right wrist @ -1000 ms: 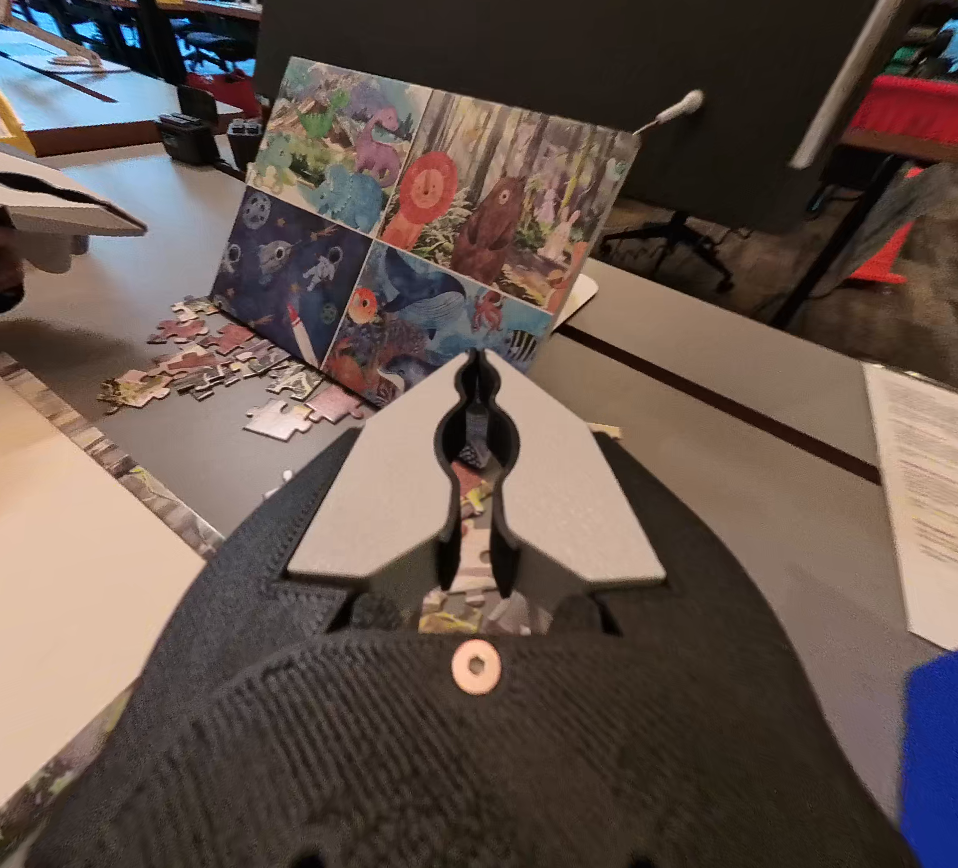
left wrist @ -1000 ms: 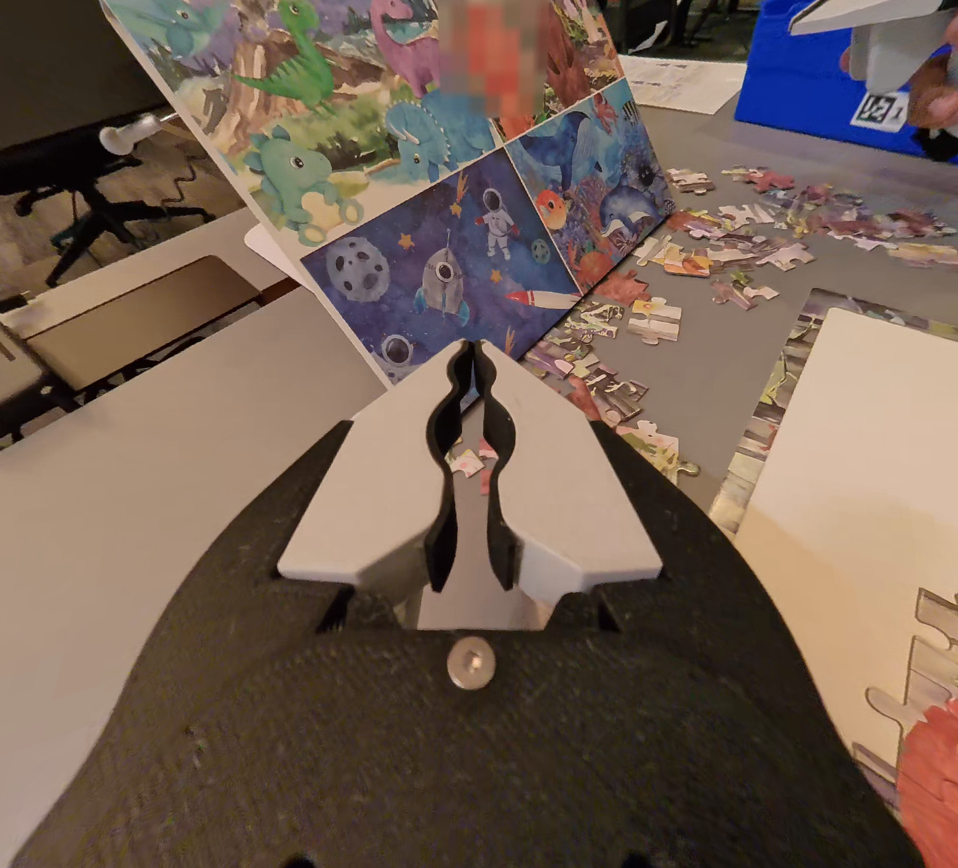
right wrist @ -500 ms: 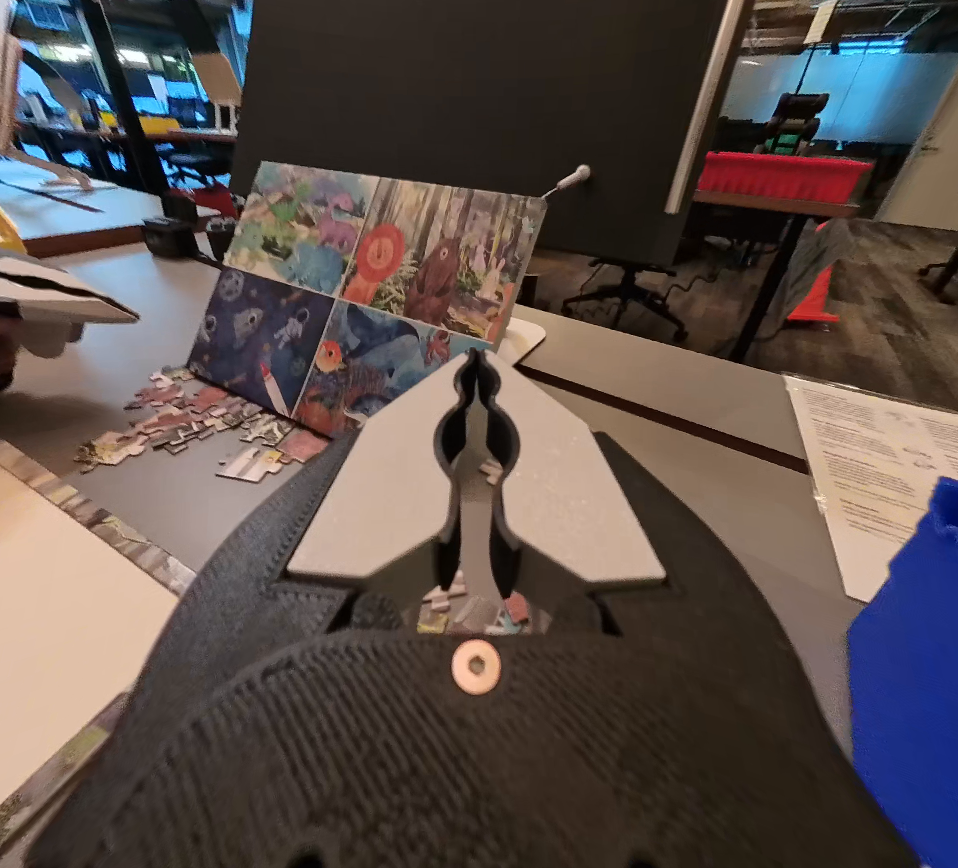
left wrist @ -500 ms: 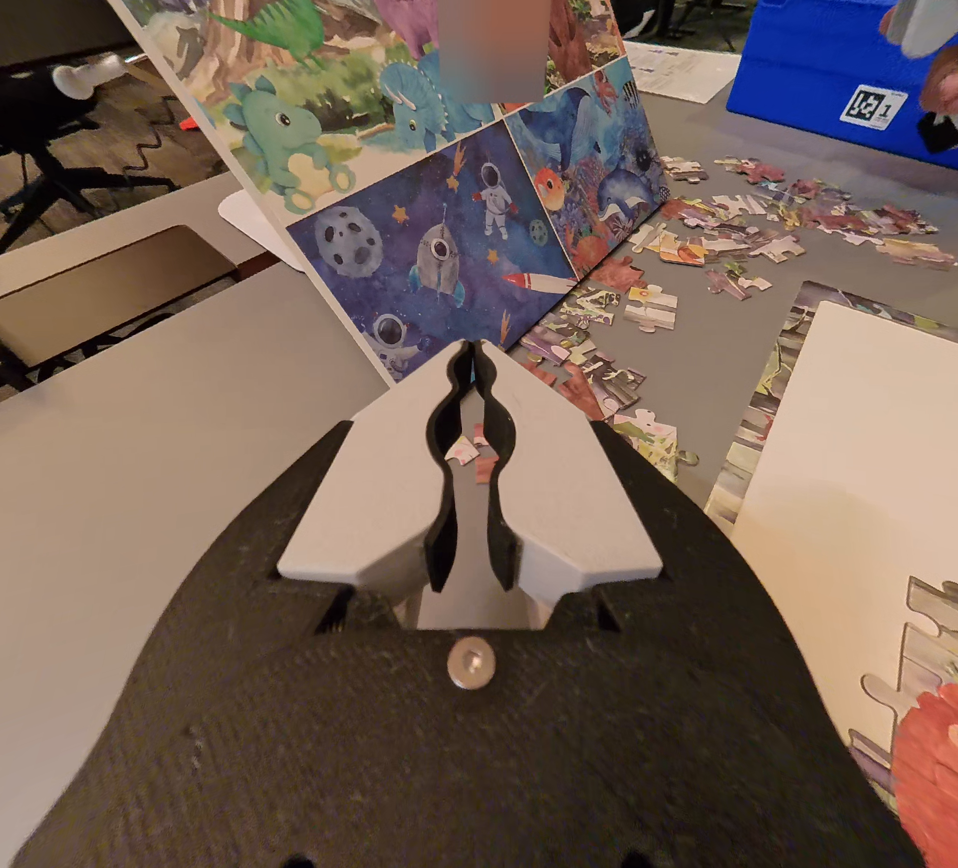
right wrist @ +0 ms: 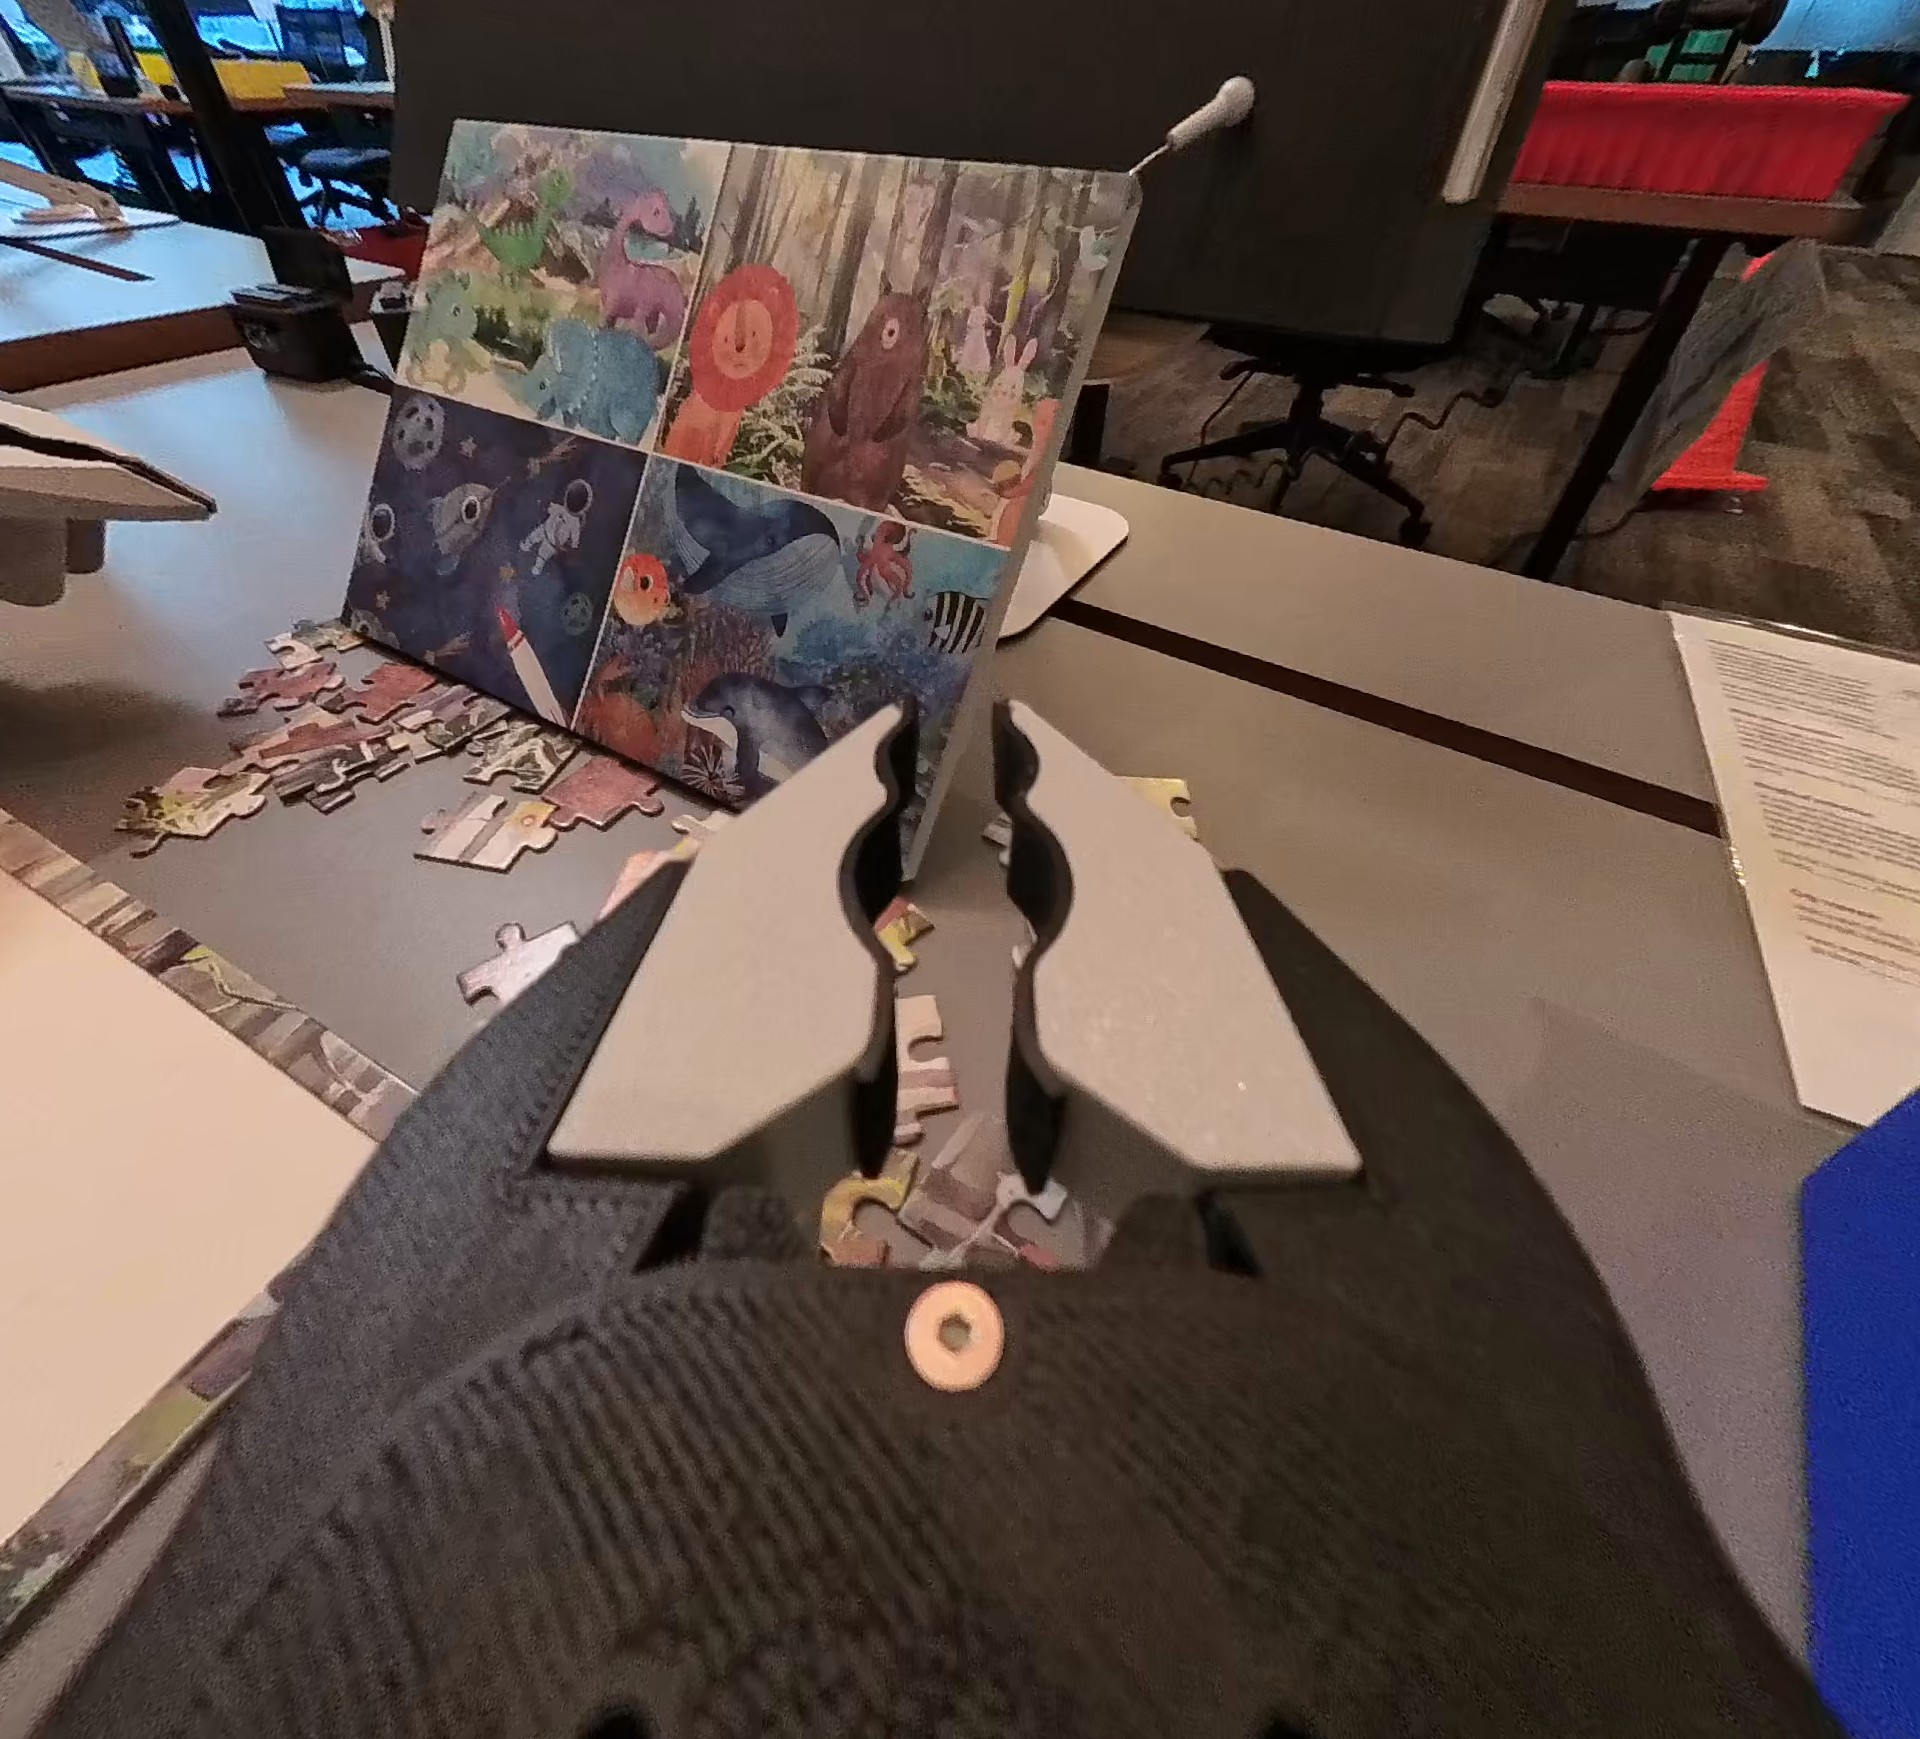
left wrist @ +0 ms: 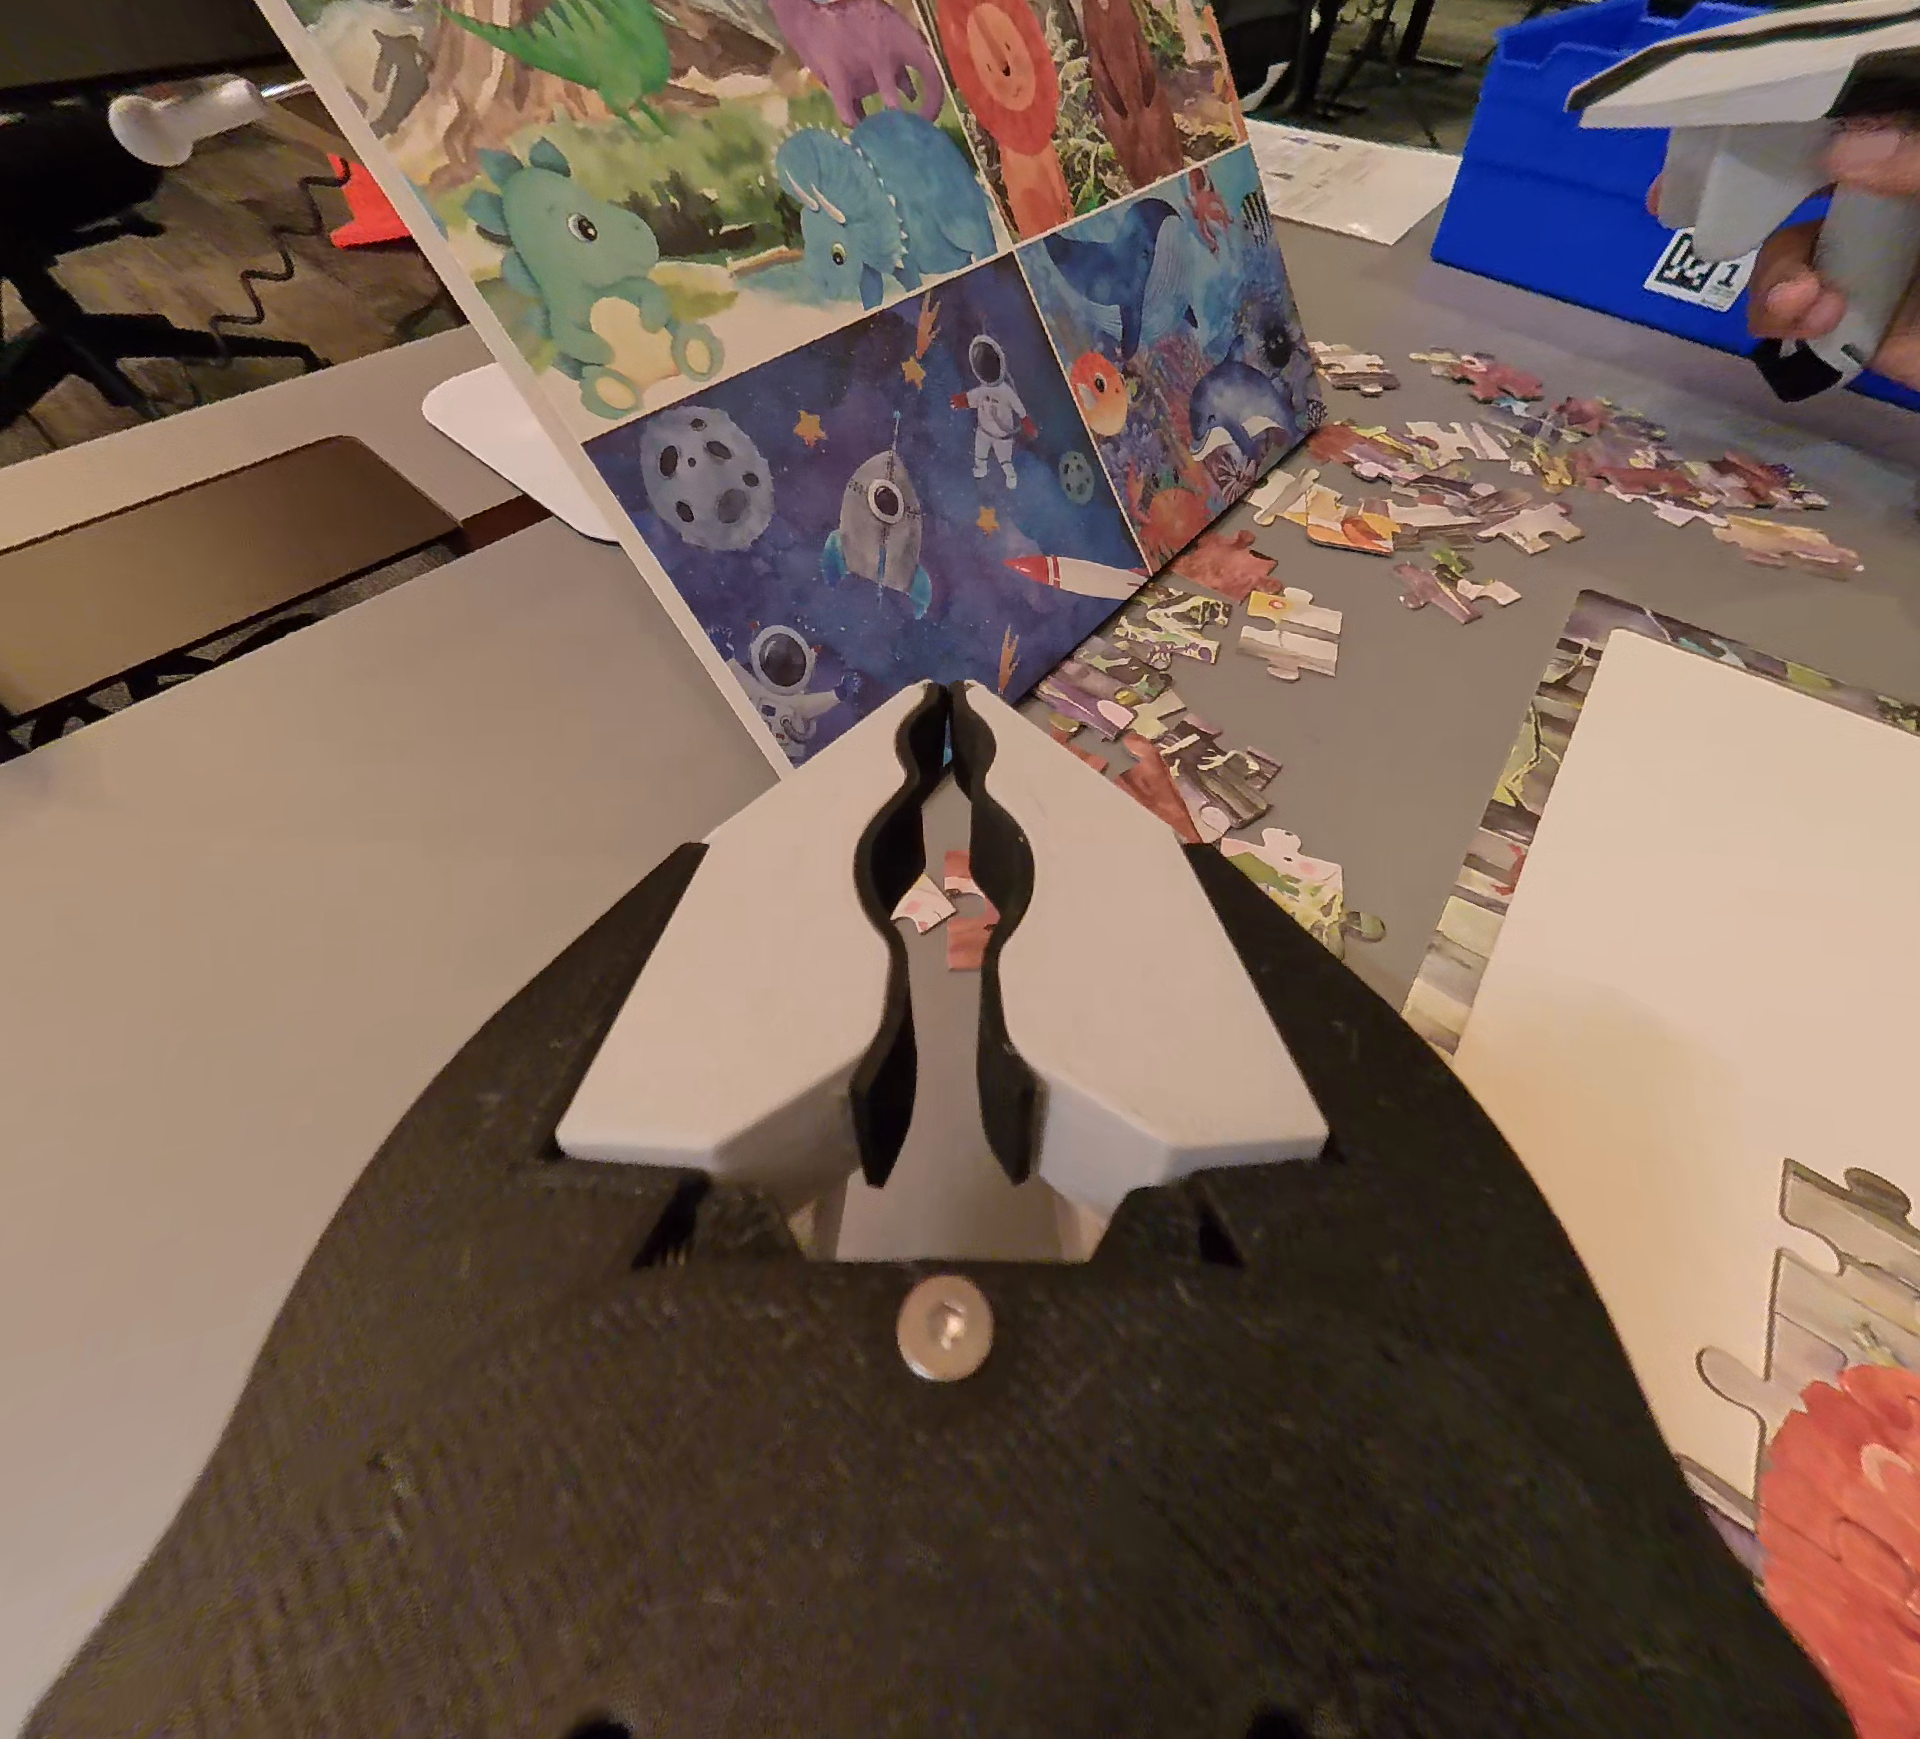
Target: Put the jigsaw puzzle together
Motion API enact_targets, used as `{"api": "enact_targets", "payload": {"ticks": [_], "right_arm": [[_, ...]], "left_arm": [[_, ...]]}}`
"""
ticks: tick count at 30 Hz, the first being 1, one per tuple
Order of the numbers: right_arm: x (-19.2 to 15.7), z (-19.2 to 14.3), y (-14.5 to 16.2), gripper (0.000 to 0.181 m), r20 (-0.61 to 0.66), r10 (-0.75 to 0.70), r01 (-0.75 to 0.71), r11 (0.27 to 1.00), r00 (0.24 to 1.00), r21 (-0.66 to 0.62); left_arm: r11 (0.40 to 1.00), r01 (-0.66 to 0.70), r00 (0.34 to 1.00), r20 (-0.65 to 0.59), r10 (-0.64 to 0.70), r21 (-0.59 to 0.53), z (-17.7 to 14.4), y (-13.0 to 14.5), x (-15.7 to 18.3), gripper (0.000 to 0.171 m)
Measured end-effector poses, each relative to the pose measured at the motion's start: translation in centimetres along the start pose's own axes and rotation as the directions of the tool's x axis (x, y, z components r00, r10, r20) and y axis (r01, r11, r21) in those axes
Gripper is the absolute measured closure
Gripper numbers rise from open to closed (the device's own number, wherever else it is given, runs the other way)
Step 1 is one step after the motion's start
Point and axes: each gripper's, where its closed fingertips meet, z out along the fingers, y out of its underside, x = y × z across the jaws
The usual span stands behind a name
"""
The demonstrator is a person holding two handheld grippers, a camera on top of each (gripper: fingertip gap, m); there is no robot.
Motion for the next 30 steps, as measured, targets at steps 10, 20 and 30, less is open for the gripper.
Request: {"api": "enact_targets", "payload": {"ticks": [10, 20, 30], "right_arm": [[0.7, 0.5, 1.5, 0.163, -0.023, 0.055, -0.056, 0.996, 0.998, -0.063], [0.3, 1.0, 2.2, 0.164, -0.012, 0.054, -0.055, 0.995, 0.998, -0.083], [-0.7, 1.4, 2.2, 0.165, 0.008, 0.025, -0.025, 0.997, 1.0, -0.078]], "left_arm": [[1.0, 0.0, 1.0, -0.005, 0.0, -0.004, 0.0, 0.1, 0.0, 0.171], [1.0, 0.003, 1.0, -0.011, -0.003, -0.016, 0.2, 0.2, 0.1, 0.17], [1.0, 0.003, 1.0, -0.018, -0.004, -0.03, 0.3, 0.4, 0.2, 0.168]]}}
